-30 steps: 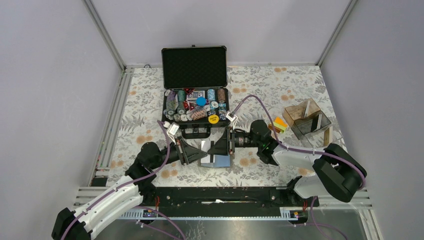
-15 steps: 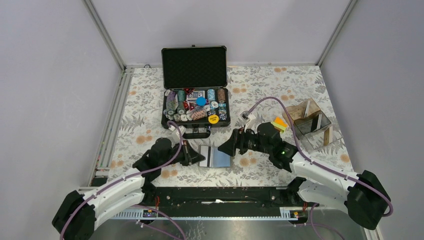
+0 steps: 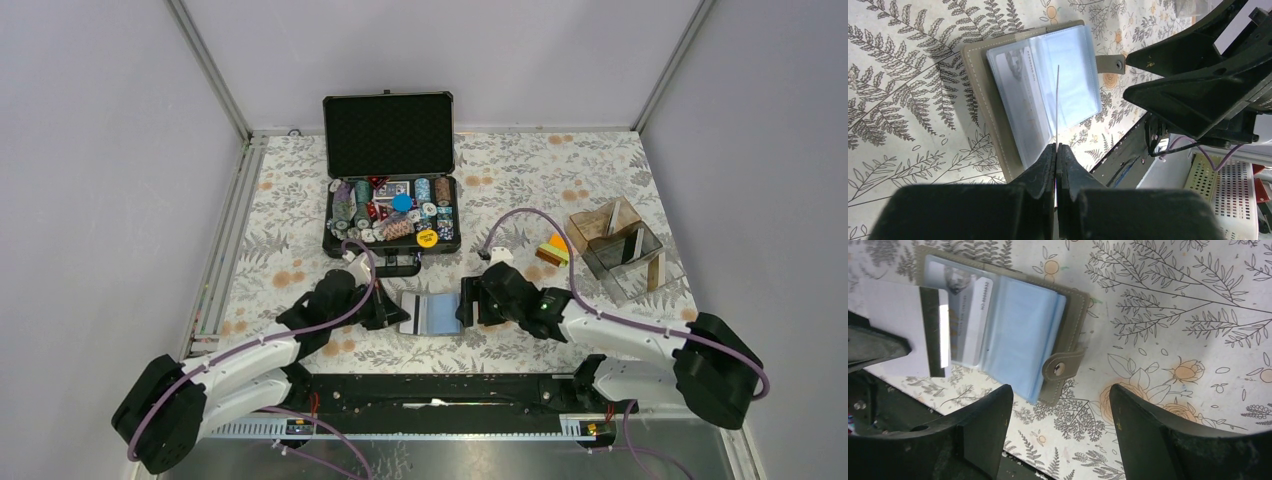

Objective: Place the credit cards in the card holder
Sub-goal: Insert the credit card into the card holder.

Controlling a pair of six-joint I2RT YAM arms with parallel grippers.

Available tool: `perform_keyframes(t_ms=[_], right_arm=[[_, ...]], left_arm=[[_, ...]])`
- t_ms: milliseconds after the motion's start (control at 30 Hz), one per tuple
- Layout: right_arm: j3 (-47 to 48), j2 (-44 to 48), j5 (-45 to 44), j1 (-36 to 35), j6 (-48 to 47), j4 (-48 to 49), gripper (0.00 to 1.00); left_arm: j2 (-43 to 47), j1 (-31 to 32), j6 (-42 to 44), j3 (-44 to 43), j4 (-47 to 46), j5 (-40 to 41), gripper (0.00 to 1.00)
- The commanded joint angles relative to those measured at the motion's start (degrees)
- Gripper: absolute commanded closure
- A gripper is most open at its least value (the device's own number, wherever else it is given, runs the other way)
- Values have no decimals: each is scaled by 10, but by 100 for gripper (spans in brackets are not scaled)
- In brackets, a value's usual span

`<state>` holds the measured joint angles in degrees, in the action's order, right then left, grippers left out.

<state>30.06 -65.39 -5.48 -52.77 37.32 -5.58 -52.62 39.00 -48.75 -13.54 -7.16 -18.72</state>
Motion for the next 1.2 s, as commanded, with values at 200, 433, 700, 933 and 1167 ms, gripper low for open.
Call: perform_keyframes(t_ms=[200, 433, 700, 933, 1167], right_arm=[[53, -59, -57, -27, 18, 12, 23], [55, -86, -95, -29, 26, 14, 35], [50, -139, -92, -29, 23, 50, 43], [48, -159, -97, -29, 26, 50, 49], [45, -165, -97, -30, 29, 50, 58]], left_arm=[[-31, 1, -15, -27, -48, 12, 100], [-80, 3, -34, -32, -99, -2, 100], [-142, 4, -73, -22, -181, -10, 100], [-174, 5, -72, -18, -200, -8, 100], [-206, 4, -89, -15, -217, -6, 100]])
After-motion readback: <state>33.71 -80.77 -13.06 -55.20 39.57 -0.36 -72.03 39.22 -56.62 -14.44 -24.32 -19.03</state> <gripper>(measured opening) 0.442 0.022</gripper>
